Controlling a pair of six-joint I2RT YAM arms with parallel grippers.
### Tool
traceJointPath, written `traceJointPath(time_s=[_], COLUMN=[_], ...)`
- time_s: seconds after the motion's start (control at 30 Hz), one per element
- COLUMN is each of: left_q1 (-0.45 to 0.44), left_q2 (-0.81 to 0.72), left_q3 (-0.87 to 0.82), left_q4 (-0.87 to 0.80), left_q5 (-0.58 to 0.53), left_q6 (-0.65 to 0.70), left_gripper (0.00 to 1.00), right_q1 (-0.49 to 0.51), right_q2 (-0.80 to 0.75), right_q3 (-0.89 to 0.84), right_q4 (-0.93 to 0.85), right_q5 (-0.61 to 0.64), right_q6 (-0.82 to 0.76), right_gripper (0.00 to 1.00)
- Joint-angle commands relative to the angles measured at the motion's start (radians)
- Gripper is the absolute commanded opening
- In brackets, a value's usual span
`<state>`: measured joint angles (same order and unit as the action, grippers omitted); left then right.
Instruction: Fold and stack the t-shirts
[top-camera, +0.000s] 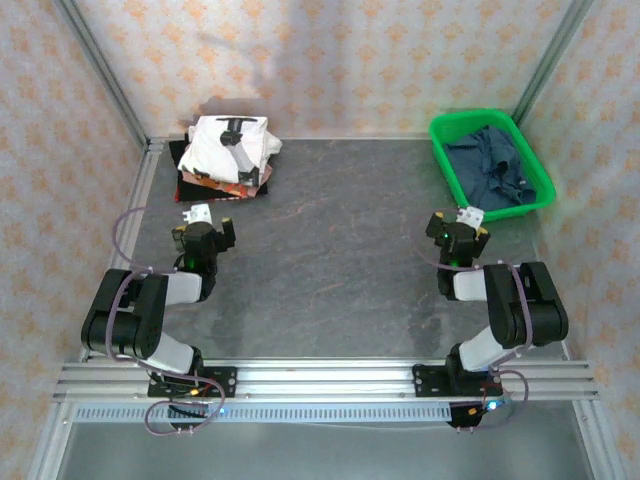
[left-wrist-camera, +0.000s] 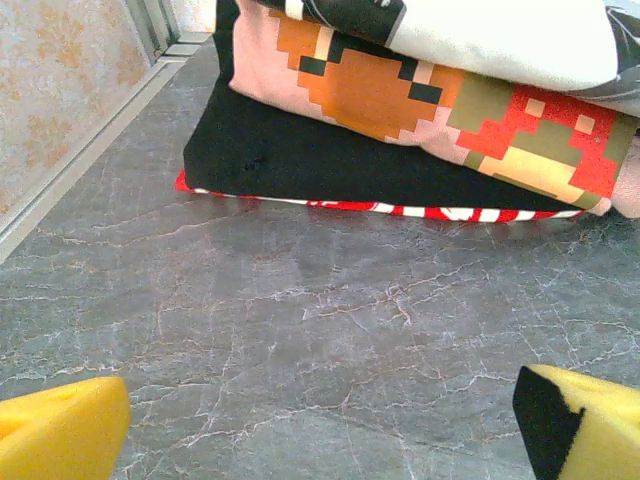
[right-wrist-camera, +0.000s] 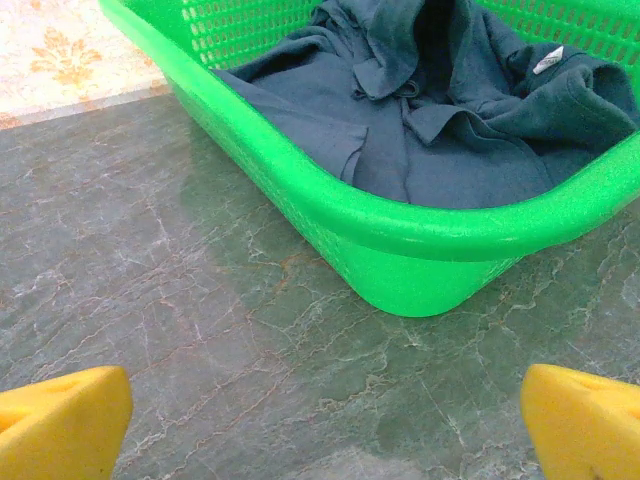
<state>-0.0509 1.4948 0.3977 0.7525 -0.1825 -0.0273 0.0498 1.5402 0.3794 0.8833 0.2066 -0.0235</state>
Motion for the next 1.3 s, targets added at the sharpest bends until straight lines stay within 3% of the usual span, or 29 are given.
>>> traceJointPath(time_s=[0.0,0.77,0.8,0.83,0.93,1.13,1.27], left_q1=[-0.003,-0.005,-0.018,-0.037,-0.048,-0.146,-0.268], left_q2=[-0.002,-0.021,-0.082,-0.178,-0.371,-0.496,-0.437], left_q3=[0.020,0.021,0.054,0.131,0.301,0.613,0.769], left_q4=[0.003,0.016,-0.082,-0.296,-0.693,-1.267,-1.400], left_q5=[-0.004,0.007,0.018,-0.010,-0.027,-0.014,0.076], left_q6=[0.012,0.024,0.043,0.039,-0.091,-0.373,-0.461], left_gripper=[1.00,1.00,1.00,1.00,1.00,1.00,1.00], right_q1=[0.002,0.006,0.019,0.031,0.044,0.091,0.091], right_q2=[0.005,-0.036,-0.108,-0.207,-0.399,-0.617,-0.563], right_q3=[-0.010,0.000,0.030,0.093,0.263,0.399,0.589], right_q4=[0.037,-0.005,-0.141,-0.367,-0.893,-1.357,-1.531], right_q5=[0.016,-0.001,0.001,-0.005,-0.028,-0.273,-0.397], right_q6=[0.011,-0.006,-0.023,-0.019,0.126,0.351,0.431], right_gripper=[0.99,0.99,0.99,0.99,0.99,0.99,0.99])
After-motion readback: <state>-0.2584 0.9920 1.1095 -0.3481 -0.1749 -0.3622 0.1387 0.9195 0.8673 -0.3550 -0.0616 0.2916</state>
